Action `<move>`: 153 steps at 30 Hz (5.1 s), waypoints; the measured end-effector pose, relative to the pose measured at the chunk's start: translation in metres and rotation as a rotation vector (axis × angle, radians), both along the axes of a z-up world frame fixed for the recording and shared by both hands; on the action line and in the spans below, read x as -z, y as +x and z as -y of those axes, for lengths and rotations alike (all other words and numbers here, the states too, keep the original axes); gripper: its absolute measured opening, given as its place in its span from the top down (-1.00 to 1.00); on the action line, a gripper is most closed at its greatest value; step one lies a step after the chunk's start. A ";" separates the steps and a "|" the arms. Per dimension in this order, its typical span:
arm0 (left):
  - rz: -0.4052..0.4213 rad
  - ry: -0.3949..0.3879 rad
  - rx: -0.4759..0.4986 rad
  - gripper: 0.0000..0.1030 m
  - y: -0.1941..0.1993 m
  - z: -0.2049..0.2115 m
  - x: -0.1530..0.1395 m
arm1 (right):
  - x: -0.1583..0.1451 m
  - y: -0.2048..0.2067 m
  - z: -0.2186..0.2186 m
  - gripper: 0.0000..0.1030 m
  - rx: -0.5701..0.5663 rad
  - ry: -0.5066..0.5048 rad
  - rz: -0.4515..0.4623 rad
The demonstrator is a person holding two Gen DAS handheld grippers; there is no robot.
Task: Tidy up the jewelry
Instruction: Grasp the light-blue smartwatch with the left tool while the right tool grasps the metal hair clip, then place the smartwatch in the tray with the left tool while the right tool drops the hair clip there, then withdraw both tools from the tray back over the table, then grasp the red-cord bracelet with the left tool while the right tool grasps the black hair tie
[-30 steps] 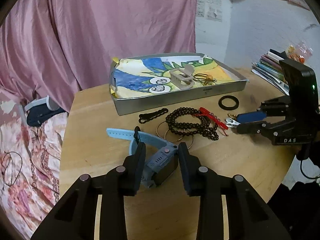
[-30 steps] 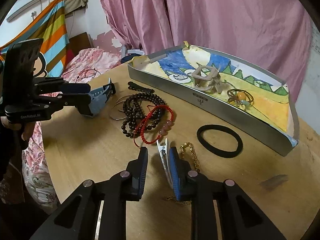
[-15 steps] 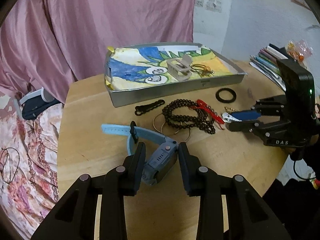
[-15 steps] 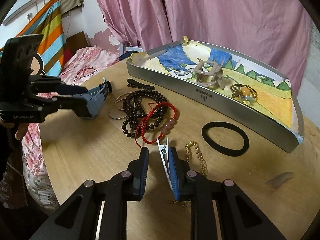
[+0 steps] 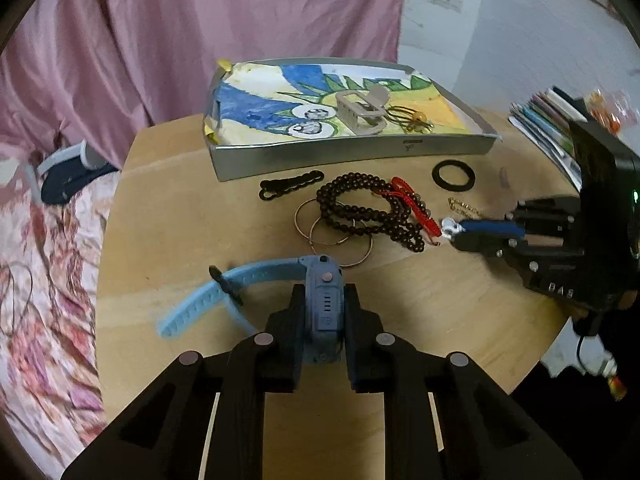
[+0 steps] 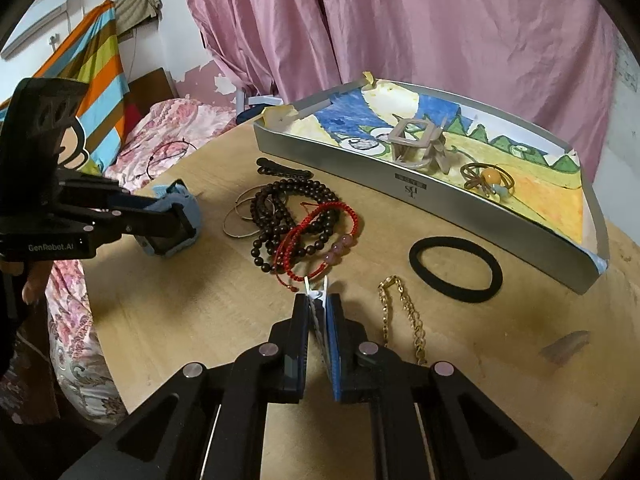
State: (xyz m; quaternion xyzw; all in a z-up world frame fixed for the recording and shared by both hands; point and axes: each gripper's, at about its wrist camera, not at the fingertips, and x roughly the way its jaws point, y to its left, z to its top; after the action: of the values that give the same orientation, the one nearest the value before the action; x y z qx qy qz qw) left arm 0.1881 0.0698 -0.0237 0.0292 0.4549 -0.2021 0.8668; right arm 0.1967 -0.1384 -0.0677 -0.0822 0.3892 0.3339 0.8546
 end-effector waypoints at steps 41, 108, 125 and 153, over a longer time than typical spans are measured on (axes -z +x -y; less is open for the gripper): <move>0.051 -0.260 -0.167 0.73 0.136 0.042 -0.023 | -0.026 0.122 0.048 0.82 0.176 0.116 -0.050; 0.316 -0.225 -0.324 -0.89 -0.124 -0.025 0.000 | -0.011 -0.109 0.053 -1.00 0.371 0.121 0.245; 0.203 -0.168 -0.139 -0.89 -0.064 -0.002 0.000 | -0.013 -0.068 0.065 -1.00 0.310 0.048 0.129; 0.124 -0.266 0.023 -0.01 0.008 0.051 -0.006 | -0.019 0.005 0.084 0.01 0.174 -0.031 0.011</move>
State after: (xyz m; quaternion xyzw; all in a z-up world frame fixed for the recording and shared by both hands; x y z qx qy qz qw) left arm 0.1957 0.0186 -0.0180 -0.0684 0.3692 -0.2682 0.8872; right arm 0.2013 -0.2221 -0.0486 -0.0629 0.3954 0.2517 0.8811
